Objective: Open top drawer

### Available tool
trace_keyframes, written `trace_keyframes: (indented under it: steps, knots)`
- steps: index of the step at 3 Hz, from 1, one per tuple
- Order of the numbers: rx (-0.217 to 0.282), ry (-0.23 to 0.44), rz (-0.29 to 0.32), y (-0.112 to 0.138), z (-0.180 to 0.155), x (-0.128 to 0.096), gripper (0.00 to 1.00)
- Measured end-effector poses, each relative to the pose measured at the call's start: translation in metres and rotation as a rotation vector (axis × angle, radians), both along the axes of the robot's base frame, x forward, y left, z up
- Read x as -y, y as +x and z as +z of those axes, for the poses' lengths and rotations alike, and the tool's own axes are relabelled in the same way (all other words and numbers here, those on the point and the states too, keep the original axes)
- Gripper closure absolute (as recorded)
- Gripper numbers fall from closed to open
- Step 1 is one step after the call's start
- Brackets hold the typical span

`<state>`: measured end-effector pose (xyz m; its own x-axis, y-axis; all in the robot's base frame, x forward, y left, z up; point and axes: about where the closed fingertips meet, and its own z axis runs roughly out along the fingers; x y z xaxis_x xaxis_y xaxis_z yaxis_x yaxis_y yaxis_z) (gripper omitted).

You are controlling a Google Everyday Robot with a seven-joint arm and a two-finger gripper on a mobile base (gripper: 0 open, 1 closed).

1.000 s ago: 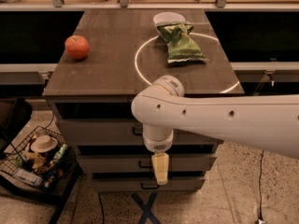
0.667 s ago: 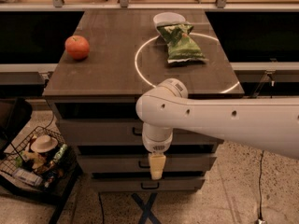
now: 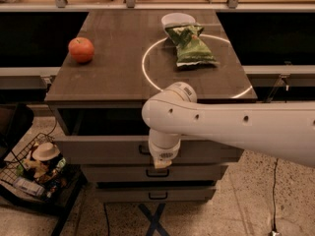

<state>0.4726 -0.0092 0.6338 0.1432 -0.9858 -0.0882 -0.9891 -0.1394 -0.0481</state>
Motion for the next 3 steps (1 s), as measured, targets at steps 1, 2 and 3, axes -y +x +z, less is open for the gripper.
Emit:
trace_keyframes:
  steps: [1, 2, 3]
  knots:
    - [0.000, 0.000, 0.000, -0.0003, 0.0004, 0.0000, 0.95]
    - [0.000, 0.000, 0.000, -0.0003, 0.0004, 0.0000, 1.00]
    - [0.009, -0.004, -0.012, -0.0067, 0.0026, 0.0029, 1.00]
